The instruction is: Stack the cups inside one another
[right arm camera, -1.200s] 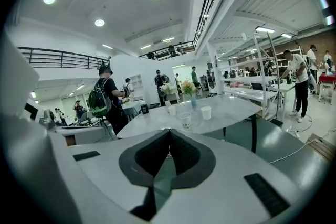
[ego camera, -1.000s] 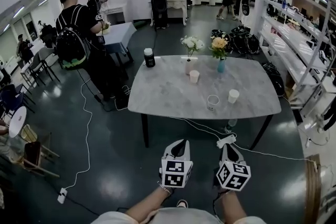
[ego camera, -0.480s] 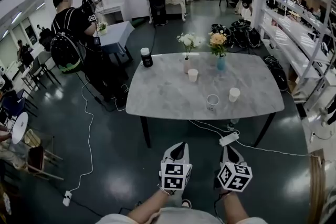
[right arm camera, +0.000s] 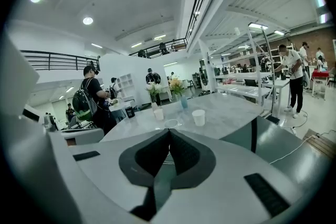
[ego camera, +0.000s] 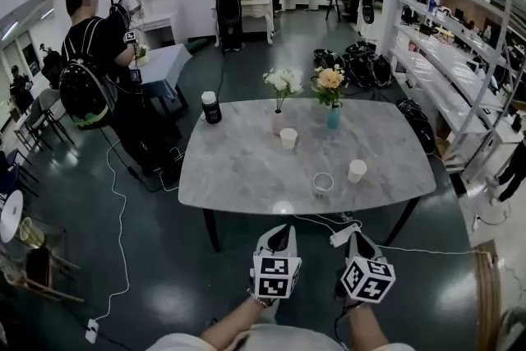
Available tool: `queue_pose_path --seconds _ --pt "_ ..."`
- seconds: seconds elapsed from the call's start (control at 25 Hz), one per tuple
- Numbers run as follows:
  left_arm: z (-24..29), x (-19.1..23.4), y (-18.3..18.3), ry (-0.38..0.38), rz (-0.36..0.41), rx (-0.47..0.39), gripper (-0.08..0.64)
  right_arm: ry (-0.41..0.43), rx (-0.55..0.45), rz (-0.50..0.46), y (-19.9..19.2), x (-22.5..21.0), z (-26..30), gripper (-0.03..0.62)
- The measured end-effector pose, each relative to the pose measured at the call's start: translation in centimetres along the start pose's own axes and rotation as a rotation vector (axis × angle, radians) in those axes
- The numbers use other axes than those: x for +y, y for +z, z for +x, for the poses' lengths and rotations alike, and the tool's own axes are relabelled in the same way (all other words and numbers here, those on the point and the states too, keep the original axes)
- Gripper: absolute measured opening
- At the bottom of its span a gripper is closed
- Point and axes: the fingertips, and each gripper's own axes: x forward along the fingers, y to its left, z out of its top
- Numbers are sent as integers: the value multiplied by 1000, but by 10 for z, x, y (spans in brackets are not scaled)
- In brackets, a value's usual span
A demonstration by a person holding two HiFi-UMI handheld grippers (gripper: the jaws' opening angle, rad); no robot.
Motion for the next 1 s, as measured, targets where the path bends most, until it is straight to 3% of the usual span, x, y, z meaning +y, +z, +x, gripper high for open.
queue_pose_path --seconds 0.4,1.0 --pt "74 45 31 -57 31 28 -5 -42 -6 14 37 14 78 8" --pt "168 90 59 -148 -24 50 -5 -149 17 15 74 17 160 8"
